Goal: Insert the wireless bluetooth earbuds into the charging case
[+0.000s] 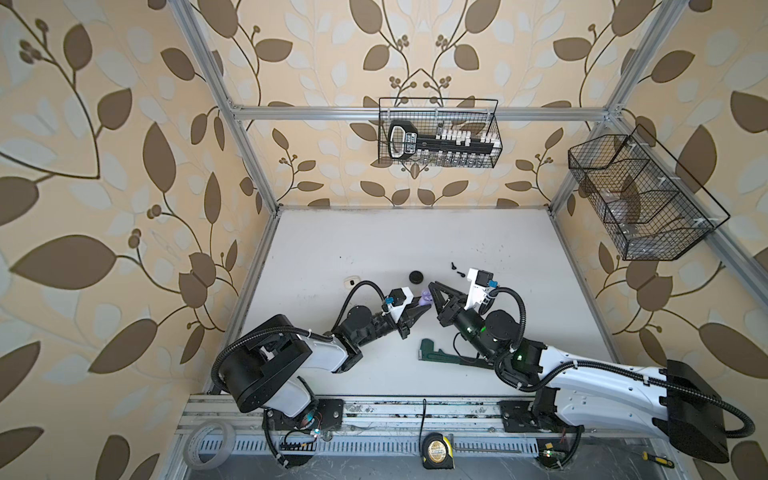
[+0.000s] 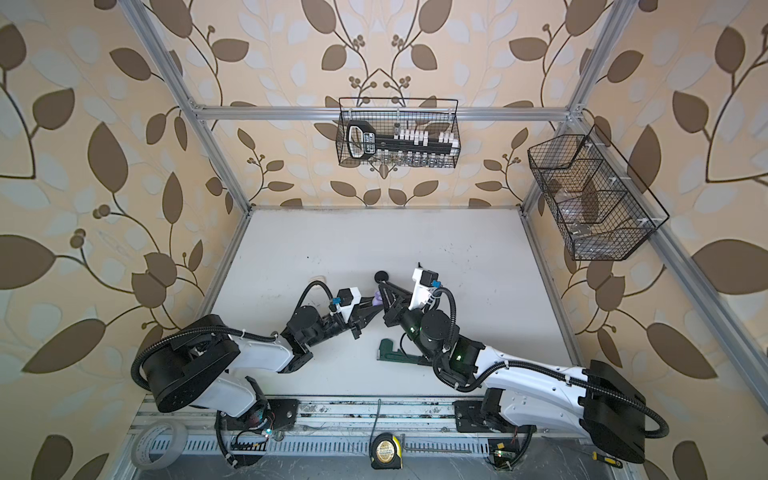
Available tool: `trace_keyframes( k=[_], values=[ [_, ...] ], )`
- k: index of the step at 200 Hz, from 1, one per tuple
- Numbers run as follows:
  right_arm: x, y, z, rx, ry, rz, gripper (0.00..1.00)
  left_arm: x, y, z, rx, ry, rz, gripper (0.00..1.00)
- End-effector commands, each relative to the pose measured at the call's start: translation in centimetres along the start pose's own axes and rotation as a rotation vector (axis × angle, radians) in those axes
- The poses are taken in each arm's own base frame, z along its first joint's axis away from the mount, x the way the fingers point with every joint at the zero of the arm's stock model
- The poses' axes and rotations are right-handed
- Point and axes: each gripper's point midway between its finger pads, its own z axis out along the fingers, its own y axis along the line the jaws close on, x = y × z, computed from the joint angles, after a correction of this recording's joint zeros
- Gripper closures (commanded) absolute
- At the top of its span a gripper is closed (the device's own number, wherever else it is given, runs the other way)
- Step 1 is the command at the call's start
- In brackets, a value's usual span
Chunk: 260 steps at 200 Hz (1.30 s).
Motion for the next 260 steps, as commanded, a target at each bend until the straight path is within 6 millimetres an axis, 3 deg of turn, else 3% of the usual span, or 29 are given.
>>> trace_keyframes(
  k=[1, 28, 36, 87, 260],
  values=[
    [-0.9, -0.1, -0.2, 0.01, -0.066, 0.038, 0.84, -3.4, -0.4, 0.0, -0.004, -0.115, 0.056, 1.0],
    [-0.7, -0.1, -0.5, 0.012, -0.079, 0.042, 0.84, -3.3, -0.2, -0.1, -0.015, -0.112, 0.052, 1.0],
    [-0.6, -0.2, -0.6, 0.014, -0.084, 0.046, 0.84, -4.4, -0.4, -0.4, -0.014, -0.143, 0.057, 1.0],
    [0.1, -0.1, -0.9, 0.007, -0.083, 0.061, 0.84, -5.1, -0.5, -1.0, -0.02, -0.162, 0.062, 1.0],
    [1.8, 0.9, -0.4, -0.017, -0.053, 0.062, 0.84, -5.5, -0.9, -1.6, -0.015, -0.174, 0.074, 1.0]
  ],
)
